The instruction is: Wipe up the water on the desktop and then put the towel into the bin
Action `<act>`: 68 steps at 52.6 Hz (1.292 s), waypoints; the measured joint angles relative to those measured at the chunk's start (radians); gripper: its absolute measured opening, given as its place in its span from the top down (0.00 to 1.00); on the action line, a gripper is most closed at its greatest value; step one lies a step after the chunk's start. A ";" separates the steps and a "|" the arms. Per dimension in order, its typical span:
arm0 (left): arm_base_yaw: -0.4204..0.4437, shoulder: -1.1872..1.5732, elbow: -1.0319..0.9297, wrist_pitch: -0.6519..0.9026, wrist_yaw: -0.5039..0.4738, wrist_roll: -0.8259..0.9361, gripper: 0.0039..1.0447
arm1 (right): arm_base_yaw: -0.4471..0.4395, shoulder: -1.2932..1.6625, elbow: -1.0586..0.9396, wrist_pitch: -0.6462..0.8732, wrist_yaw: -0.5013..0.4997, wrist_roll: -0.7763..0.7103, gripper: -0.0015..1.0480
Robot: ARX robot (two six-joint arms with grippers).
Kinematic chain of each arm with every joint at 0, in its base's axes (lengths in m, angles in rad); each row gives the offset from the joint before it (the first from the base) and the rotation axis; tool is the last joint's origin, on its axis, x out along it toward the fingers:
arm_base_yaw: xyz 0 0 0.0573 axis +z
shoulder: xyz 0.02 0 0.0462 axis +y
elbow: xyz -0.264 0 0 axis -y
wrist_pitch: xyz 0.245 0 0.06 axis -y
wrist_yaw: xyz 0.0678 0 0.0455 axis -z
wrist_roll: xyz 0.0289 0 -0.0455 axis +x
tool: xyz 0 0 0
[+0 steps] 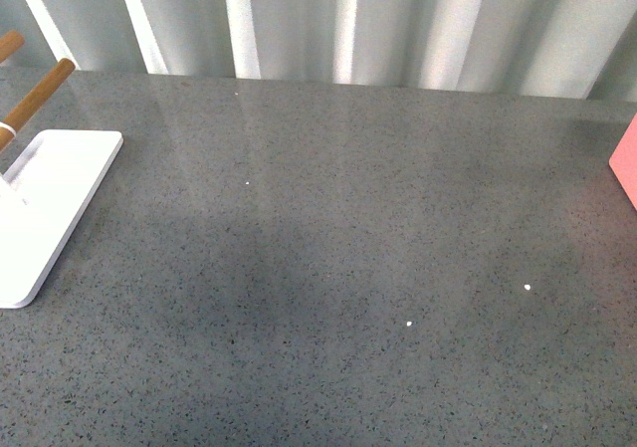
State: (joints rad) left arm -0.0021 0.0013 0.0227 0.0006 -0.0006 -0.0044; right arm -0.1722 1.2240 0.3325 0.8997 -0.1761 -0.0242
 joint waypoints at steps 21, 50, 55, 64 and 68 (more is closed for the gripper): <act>0.000 0.000 0.000 0.000 0.000 0.000 0.06 | 0.082 -0.245 -0.196 -0.068 0.082 0.006 0.97; 0.000 0.000 0.000 0.000 0.000 0.000 0.06 | 0.169 -0.541 -0.307 -0.237 0.168 0.006 0.97; 0.000 0.000 0.000 0.000 0.000 0.000 0.06 | 0.169 -0.605 -0.307 -0.291 0.168 0.006 0.97; 0.000 0.000 0.000 0.000 0.000 0.000 0.06 | 0.169 -0.716 -0.309 -0.397 0.169 0.007 0.97; 0.000 0.000 0.000 0.000 0.000 0.000 0.06 | 0.169 -0.771 -0.309 -0.450 0.168 0.007 0.97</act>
State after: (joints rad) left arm -0.0021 0.0013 0.0223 0.0006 -0.0002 -0.0048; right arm -0.0029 0.4526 0.0231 0.4500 -0.0078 -0.0174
